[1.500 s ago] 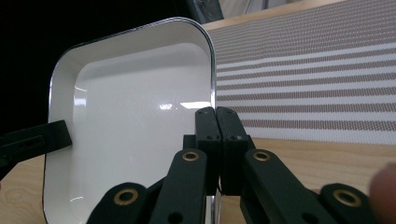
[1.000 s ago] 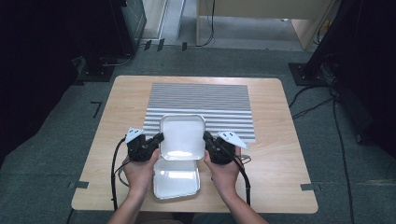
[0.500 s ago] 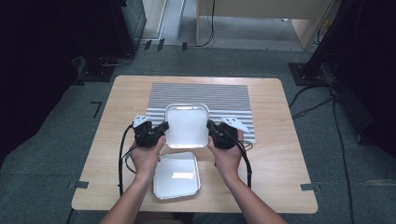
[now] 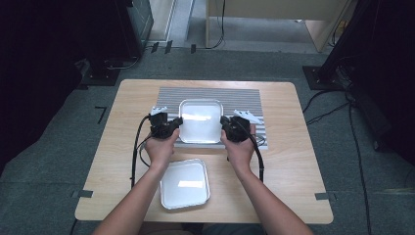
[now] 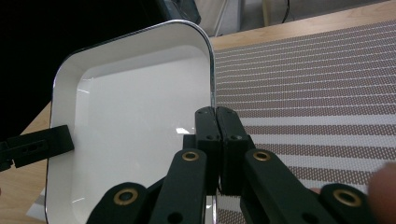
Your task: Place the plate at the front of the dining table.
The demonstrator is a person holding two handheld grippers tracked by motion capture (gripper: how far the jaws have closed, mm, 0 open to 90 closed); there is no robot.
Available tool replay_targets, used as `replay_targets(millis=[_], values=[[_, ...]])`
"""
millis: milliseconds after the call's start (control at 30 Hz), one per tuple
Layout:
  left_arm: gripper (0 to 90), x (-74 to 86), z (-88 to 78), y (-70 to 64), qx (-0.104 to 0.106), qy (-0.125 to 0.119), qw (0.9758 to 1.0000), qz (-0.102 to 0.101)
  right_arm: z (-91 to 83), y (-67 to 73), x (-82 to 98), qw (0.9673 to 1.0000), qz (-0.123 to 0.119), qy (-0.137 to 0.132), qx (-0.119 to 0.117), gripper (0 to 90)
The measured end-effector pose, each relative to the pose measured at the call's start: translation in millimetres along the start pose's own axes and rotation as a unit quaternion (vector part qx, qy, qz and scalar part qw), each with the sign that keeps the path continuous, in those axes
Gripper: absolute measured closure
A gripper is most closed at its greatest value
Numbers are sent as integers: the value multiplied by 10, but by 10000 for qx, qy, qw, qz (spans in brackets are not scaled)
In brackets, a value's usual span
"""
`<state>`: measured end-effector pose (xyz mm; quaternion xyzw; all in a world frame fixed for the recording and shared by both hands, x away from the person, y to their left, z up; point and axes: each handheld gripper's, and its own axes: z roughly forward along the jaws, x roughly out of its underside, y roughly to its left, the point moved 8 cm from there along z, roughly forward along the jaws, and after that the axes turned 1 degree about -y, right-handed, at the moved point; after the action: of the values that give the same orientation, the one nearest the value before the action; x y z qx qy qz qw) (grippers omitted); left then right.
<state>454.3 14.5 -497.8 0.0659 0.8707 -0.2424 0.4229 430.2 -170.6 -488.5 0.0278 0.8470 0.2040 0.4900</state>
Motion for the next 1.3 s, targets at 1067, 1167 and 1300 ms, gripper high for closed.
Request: replay_targets(millis=[1067, 1167, 1300], values=[[879, -73, 1058, 168, -279, 1022, 9941, -237, 900, -657, -2, 9953, 479, 573, 621, 896], [867, -46, 1095, 186, -333, 1092, 9933, -161, 949, -672, 22, 9945, 484, 623, 685, 894], [853, -21, 1118, 202, -326, 1169, 9924, -182, 988, -697, 63, 9943, 401, 639, 749, 887]])
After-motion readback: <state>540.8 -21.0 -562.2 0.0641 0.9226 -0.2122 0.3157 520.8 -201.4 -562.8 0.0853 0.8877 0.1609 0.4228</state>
